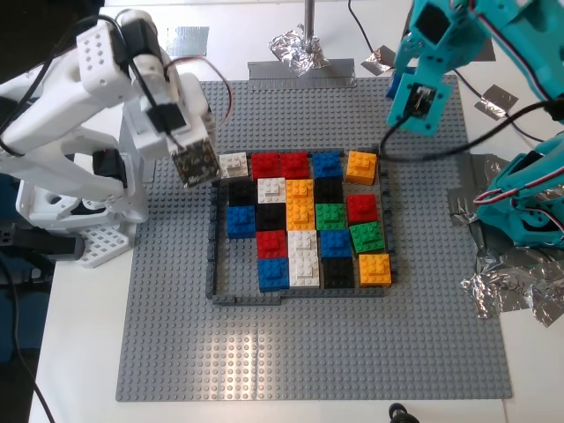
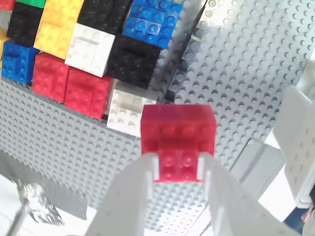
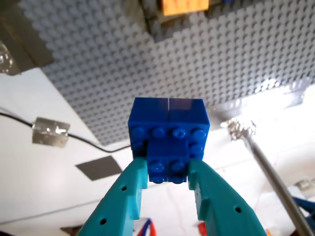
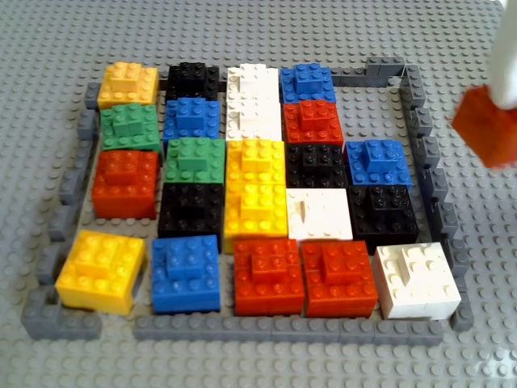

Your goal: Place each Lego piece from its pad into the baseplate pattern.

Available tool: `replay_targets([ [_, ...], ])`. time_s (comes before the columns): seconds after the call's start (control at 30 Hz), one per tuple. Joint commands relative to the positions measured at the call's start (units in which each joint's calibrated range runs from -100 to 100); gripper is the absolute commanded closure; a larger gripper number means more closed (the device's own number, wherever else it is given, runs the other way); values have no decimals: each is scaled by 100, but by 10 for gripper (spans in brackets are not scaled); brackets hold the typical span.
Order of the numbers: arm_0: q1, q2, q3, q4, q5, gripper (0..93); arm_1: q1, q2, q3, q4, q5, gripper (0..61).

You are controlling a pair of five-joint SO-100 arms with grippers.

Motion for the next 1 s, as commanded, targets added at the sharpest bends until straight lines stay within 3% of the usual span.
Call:
replay_targets([
  [0.0, -343, -205, 184, 41, -186, 927, 1345, -146, 103, -214, 244, 612],
  [0.07, -793, -205, 771, 41, -401, 927, 2201, -197, 401, -532, 537, 612],
  [0.23, -1482, -119, 1277, -32, -748, 927, 3050, 292, 771, -1256, 845, 612],
  [0.53, -1975, 61, 1674, -325, -997, 927, 3383, 1313, 1087, -2419, 938, 612],
  [0.73, -1939, 893, 1114, -341, -1002, 927, 3572, 1854, 1349, -3046, 962, 612],
  [0.97, -1968, 1065, 1042, -504, -1002, 927, 3724, 2009, 1647, -3518, 977, 612],
])
